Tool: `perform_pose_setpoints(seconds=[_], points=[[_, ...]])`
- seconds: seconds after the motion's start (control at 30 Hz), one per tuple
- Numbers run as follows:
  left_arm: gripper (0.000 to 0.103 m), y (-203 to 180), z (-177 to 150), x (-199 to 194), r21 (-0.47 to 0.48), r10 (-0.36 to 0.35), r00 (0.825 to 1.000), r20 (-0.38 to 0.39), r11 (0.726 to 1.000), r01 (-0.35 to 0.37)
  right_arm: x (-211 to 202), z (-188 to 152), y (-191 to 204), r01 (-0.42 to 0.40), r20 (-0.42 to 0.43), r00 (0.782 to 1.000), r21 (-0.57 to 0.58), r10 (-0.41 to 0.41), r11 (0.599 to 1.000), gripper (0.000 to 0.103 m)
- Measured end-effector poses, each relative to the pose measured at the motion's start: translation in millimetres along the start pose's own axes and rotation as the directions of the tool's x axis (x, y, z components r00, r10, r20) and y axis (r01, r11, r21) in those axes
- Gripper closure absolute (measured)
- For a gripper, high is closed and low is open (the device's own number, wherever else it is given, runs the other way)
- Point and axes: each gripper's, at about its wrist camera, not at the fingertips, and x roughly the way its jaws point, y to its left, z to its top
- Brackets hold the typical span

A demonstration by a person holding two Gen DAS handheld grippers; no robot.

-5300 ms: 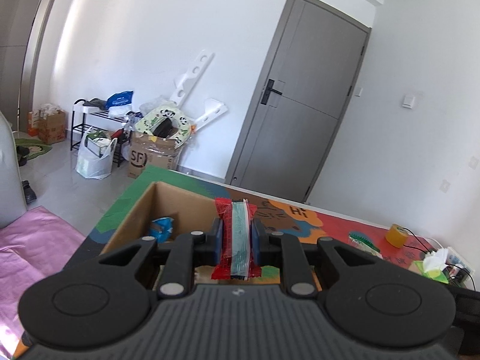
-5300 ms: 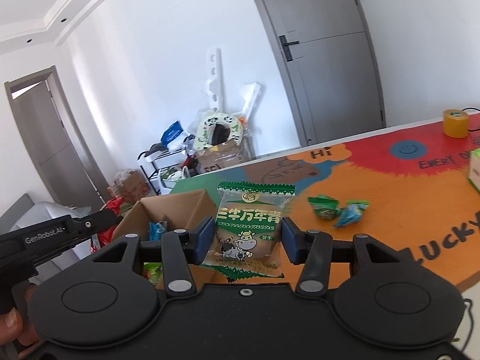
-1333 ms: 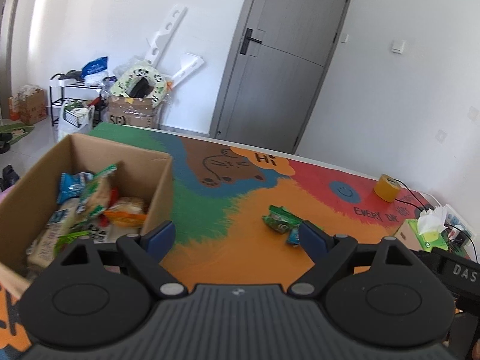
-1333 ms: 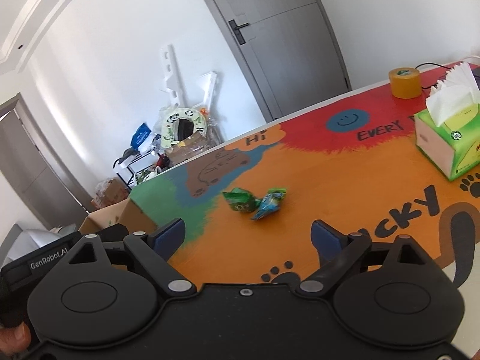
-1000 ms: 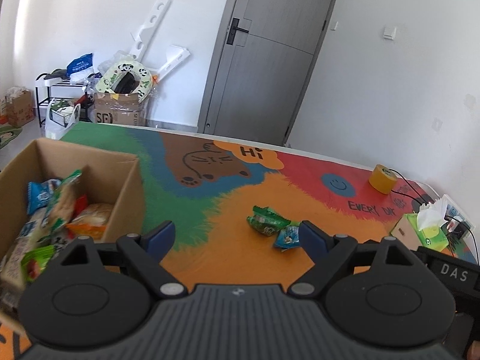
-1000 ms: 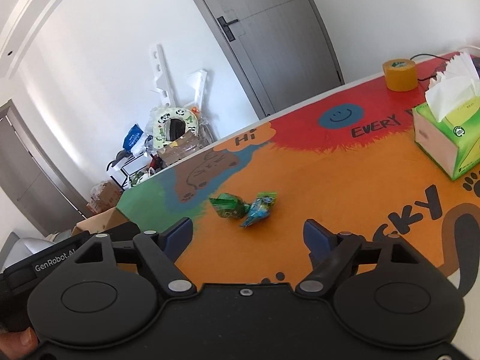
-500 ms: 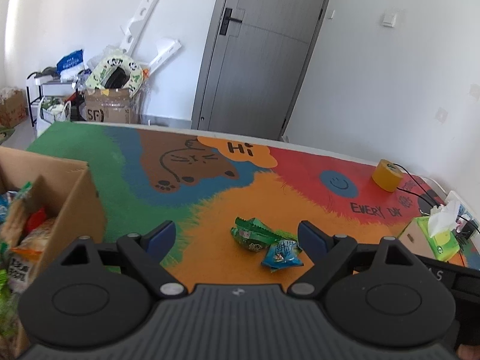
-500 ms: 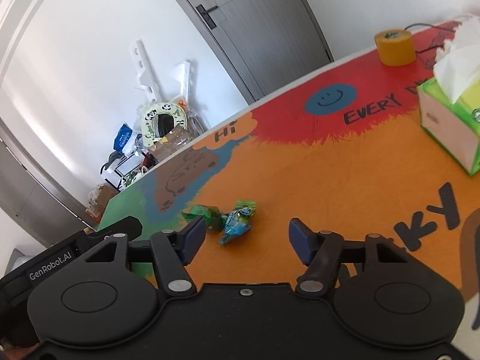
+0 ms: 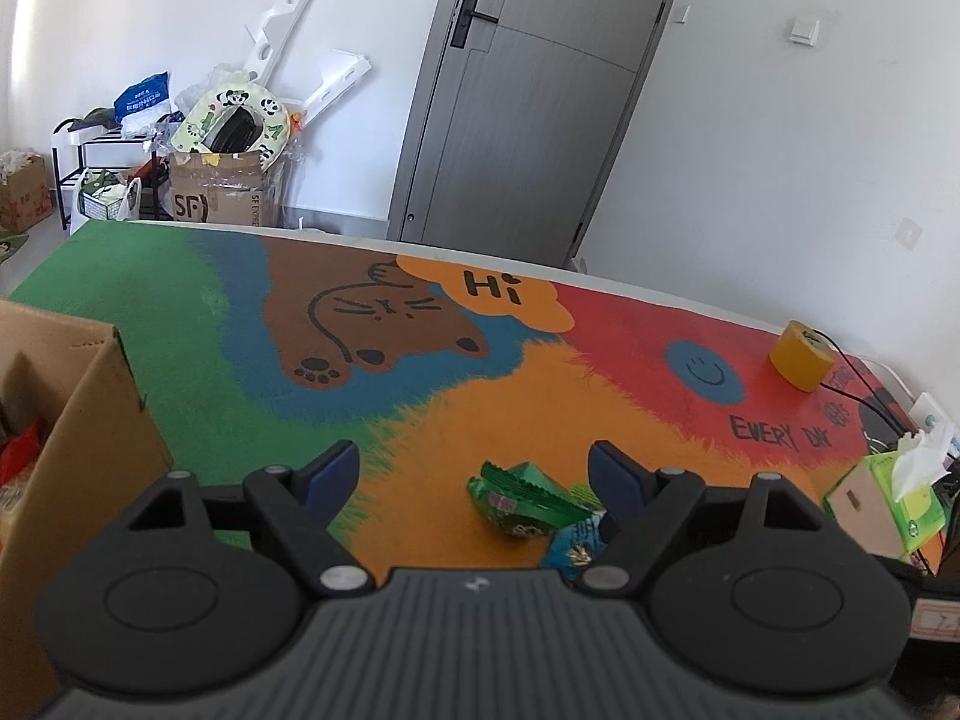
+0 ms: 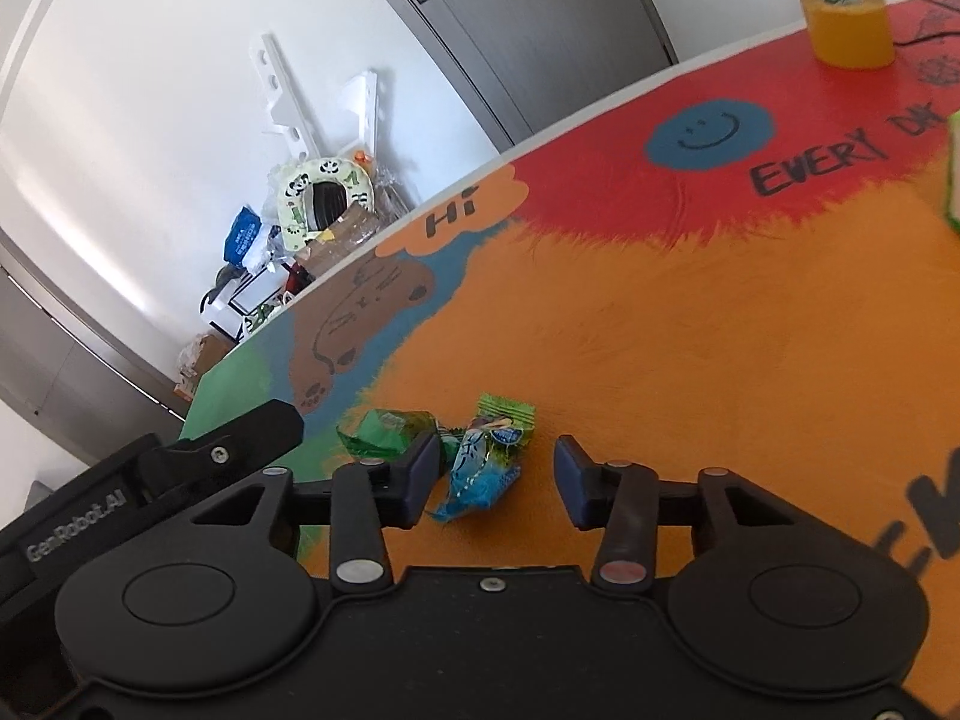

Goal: Organize snacks
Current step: 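Grasp the green packet with the left gripper while the right grasps the blue packet, then carry both packets over the cardboard box and open both grippers to drop them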

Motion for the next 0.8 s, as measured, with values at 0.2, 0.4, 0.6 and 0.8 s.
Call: perform_pose_setpoints(seconds=[0.2, 0.4, 0.6, 0.8], points=[[0.020, -4.3, 2.3, 11.4, 0.026, 0.021, 1.000, -0.019, 0.999, -0.020, 13.3, -0.1, 0.1, -0.019, -0.024, 1.000, -0.014, 0.019, 1.000, 0.081], [0.020, -16.4, -0.9, 18.1, 0.052, 0.006, 0.999, -0.032, 0.999, -0.005, 3.7, 1.5, -13.0, -0.005, -0.004, 1.000, 0.009, 0.005, 1.000, 0.082], [0.020, -28.3, -9.2, 27.4, 0.086, 0.007, 0.999, -0.043, 0.996, -0.004, -9.6, 2.6, -30.0, 0.031, 0.027, 0.999, 0.036, -0.032, 0.999, 0.082], [0.022, -38.4, -21.7, 37.4, 0.134, 0.037, 0.998, -0.042, 0.991, -0.031, -22.2, -0.3, -44.2, 0.057, 0.054, 0.997, 0.054, -0.060, 0.997, 0.082]])
